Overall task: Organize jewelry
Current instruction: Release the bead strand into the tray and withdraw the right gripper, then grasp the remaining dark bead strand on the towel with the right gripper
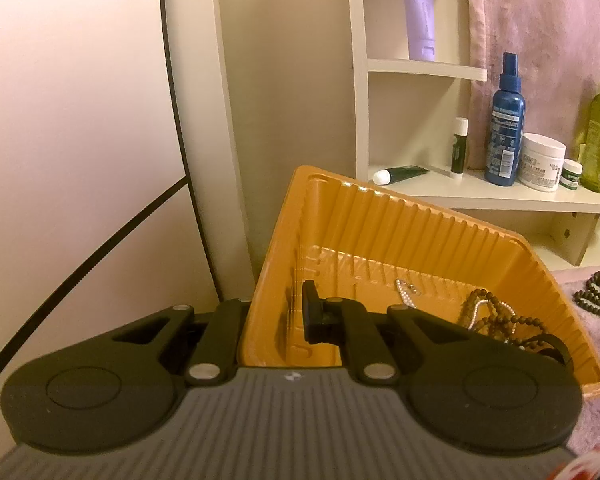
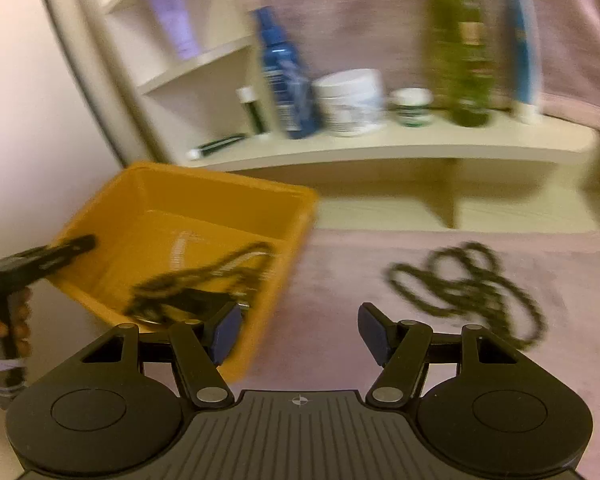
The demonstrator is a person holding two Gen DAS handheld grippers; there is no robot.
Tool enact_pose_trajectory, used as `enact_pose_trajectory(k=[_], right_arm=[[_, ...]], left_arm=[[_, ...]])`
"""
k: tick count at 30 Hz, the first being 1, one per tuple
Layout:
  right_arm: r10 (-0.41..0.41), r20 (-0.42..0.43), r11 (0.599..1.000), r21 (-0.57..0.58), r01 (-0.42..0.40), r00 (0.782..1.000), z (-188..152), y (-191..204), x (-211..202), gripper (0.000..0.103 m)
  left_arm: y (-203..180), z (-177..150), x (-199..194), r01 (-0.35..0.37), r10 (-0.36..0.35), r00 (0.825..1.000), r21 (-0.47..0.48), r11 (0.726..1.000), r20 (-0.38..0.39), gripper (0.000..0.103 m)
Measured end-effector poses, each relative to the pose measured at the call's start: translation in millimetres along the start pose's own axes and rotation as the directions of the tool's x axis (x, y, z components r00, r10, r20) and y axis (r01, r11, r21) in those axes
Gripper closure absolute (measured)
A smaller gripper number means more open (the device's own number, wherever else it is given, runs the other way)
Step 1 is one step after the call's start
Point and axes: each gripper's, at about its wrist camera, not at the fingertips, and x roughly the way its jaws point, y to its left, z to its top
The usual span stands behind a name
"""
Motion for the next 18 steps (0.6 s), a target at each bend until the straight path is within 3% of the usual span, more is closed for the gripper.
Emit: enact_pose_trajectory(k=[8,18], right_arm=[[-0.126,-0.012,0.990,0.056,0.127,0.992,-11,-46,-19,0.038],[-0.208,-0.035,0.977,0.038,0.209,0.978,-22,-69,-18,0.038]], left_arm=[[-2,1,0,-0.004,0.004,1.000,0.002,1.000,-0.002,0.093],[-2,2,-1,-0.006,0.006,1.000,0.005,1.000,-0.001,0.093]])
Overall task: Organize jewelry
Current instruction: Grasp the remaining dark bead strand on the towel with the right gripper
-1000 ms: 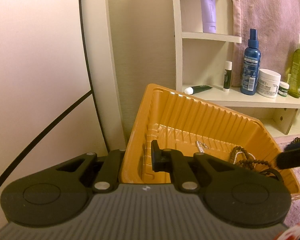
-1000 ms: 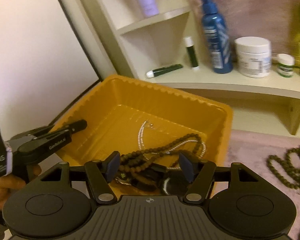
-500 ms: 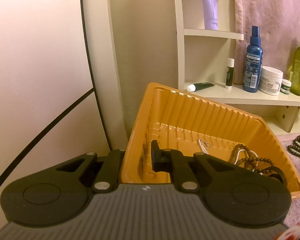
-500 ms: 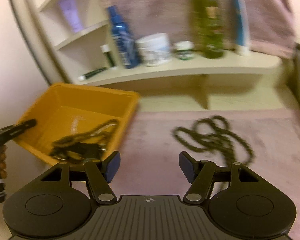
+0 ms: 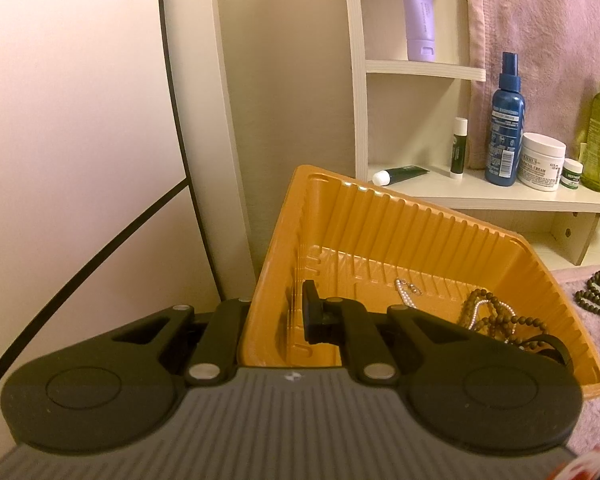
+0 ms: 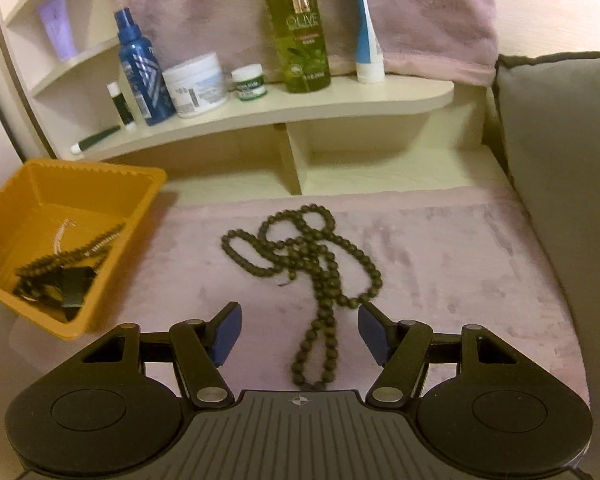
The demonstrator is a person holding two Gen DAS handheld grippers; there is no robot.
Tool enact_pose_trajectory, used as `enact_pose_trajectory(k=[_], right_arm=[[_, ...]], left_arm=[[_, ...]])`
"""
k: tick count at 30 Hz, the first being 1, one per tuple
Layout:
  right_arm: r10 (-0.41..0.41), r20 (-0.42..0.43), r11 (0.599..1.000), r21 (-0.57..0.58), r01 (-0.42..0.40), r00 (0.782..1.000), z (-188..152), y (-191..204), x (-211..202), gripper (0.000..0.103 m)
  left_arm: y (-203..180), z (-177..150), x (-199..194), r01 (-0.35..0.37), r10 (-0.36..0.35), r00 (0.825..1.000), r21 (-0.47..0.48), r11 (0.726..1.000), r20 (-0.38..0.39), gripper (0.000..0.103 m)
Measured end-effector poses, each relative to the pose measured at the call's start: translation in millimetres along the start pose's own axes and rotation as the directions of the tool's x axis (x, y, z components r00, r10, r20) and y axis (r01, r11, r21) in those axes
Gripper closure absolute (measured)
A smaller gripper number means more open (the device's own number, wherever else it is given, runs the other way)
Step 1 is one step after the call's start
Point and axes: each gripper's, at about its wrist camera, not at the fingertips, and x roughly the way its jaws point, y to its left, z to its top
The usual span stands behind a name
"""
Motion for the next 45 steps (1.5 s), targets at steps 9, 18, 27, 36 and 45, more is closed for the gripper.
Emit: enact_pose_trajectory(k=[9,18,27,36,45], right_arm=[[-0.047,-0.016,0.999,-0.016,0.047,0.999,-4,-7,27,0.071],[-0.052,-0.014,0.994,-0.097,0.050,0.999,-4,-3,34,0.096],[0.075,0.122,0.996,-0.049,-0.070,0.990,36,-6,-1,0.096],[0.128,0.183,0.992,-0.039,-0.123,0.975,70,-6,22,0.096],[0.090,0.026,0.995,-0.037,-0.089,0.996,50,-12,66,0.057]], left_arm=[[0,0,0,0.000,0.000,1.000,0.001,1.000,0.000,0.093],[0,0,0,0.001,-0.001,1.000,0.002,1.000,0.000,0.093],[1,-2,1,-0.001,0.001,1.000,0.009,1.000,-0.004,0.093],[1,-2,1,-0.006,0.006,1.000,0.011,1.000,-0.011,0.093],[1,-3,2,-0.006,0.007,1.000,0.014,1.000,-0.019,0.093]])
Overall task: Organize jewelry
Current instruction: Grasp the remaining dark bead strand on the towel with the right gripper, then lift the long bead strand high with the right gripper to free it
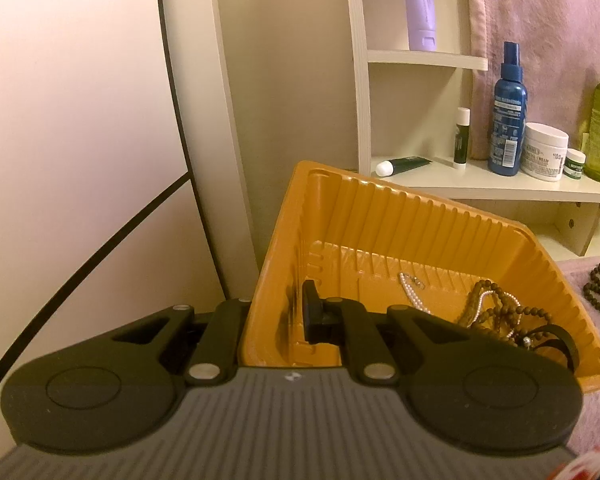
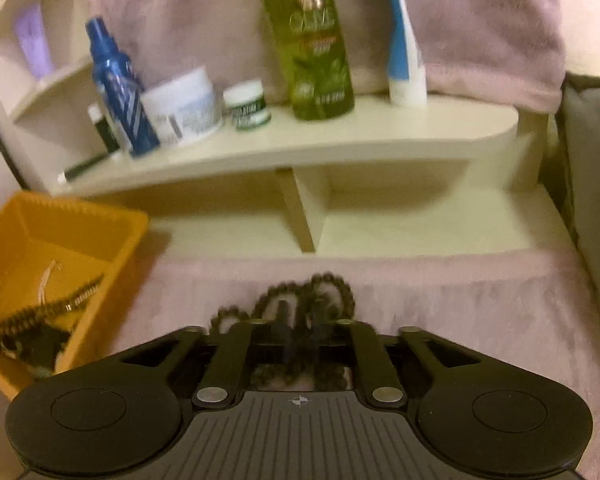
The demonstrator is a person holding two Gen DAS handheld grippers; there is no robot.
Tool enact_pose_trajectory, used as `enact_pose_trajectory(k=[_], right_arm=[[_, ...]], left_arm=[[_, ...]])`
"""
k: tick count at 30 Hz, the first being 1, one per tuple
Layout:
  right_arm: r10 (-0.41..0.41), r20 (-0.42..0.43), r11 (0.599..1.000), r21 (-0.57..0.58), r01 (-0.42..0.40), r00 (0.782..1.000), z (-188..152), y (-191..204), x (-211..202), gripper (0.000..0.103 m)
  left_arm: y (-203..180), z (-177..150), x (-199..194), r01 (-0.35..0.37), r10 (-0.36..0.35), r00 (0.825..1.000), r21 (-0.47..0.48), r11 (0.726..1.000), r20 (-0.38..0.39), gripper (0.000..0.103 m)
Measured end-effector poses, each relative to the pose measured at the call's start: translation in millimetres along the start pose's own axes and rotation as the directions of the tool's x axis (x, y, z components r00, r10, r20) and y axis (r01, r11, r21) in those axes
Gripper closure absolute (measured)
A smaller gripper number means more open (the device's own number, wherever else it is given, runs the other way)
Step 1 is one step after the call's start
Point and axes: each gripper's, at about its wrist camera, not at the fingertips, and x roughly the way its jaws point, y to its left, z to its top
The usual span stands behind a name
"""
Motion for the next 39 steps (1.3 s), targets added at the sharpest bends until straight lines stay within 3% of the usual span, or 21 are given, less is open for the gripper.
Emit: enact_pose_trajectory(k=[1,2,14,21,27,32,35,39], right_arm=[[-0.013,0.014,1.000,-0.008,0.013,1.000,-2,0,-2,0.035],[-0.019,0.034,1.000,-0.017,0.019,0.999,-3,1,-3,0.031],[0.019,-0.019,0.999,-0.048,-0.020,1.000,-7,4,23,0.023],[-0.039,-0.027,0.969,-0.244,0.031,0.999,-15,25,33,0.022],[-0.031,-0.014,0.960,-0.280,0.025,0.999,-17,26,29,0.048],[-0.017,-0.008,0.954,-0.299,0.014,1.000,-20,31,23,0.080],[-0.024,0.000,0.958,-0.284,0.023,1.000,-21,34,22,0.088],[-0.025,0.007,0.964,-0.266,0.026,1.000,-21,36,16,0.088]], left_arm=[[0,0,1,-0.001,0.001,1.000,0.000,1.000,-0.001,0.093],[0,0,1,-0.001,0.001,1.000,-0.001,1.000,-0.001,0.093],[-1,0,1,-0.003,0.003,1.000,0.000,1.000,-0.001,0.093],[-2,0,1,-0.004,0.004,1.000,0.002,1.000,-0.002,0.093],[-2,1,1,-0.006,0.006,1.000,0.004,1.000,-0.002,0.093],[-2,1,1,-0.004,0.004,1.000,0.003,1.000,-0.001,0.093],[-2,1,0,-0.003,0.003,1.000,0.004,1.000,-0.001,0.093],[-2,1,-1,-0.001,0.001,1.000,0.009,1.000,0.000,0.093]])
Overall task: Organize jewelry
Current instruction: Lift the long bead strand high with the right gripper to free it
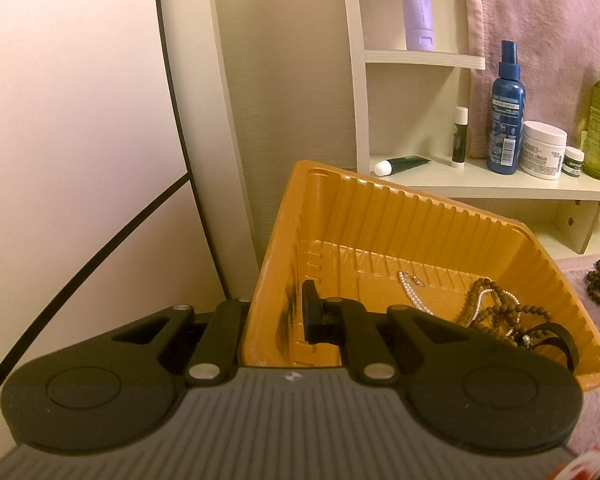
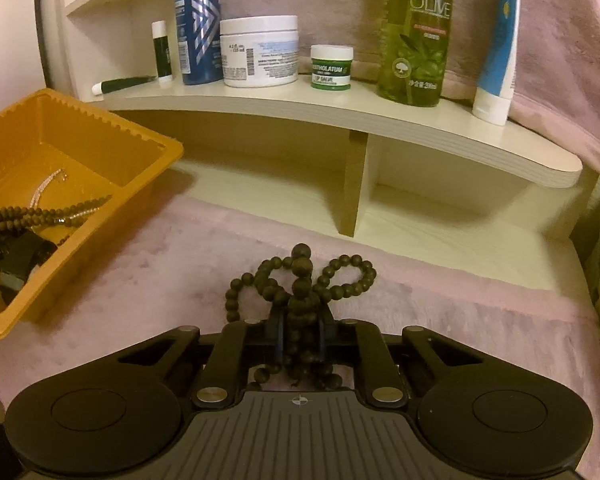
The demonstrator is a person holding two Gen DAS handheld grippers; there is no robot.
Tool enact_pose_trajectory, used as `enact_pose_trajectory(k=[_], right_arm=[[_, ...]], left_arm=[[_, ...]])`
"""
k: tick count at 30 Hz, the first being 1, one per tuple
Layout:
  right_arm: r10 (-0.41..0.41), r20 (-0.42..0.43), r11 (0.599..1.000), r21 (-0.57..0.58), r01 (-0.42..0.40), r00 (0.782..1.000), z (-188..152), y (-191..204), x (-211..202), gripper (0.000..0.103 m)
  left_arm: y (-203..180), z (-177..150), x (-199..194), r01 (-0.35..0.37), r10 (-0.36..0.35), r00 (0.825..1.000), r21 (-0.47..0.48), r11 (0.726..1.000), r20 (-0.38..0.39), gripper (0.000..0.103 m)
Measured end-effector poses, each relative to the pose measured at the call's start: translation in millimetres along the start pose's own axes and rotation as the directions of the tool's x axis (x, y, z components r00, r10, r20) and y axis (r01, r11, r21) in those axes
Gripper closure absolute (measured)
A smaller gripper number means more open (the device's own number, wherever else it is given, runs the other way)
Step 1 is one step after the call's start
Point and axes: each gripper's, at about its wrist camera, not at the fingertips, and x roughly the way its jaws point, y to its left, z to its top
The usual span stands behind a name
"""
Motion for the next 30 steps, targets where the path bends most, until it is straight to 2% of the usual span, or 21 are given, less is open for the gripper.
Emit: enact_pose_trajectory(k=[17,30], right_arm=[[0.017,0.063,0.997,0.068,-0.021,0.998,21,-6,-60,0.088],[0.039,0.117,0.997,0.056,-0.046,0.992,52,-3,-112,0.088]], left_arm=[[0,0,-1,0.003,-0.003,1.000,-0.002,1.000,0.004,0.093],[3,0,-4,0.016,-0.016,1.000,-0.014,1.000,0.017,0.093]])
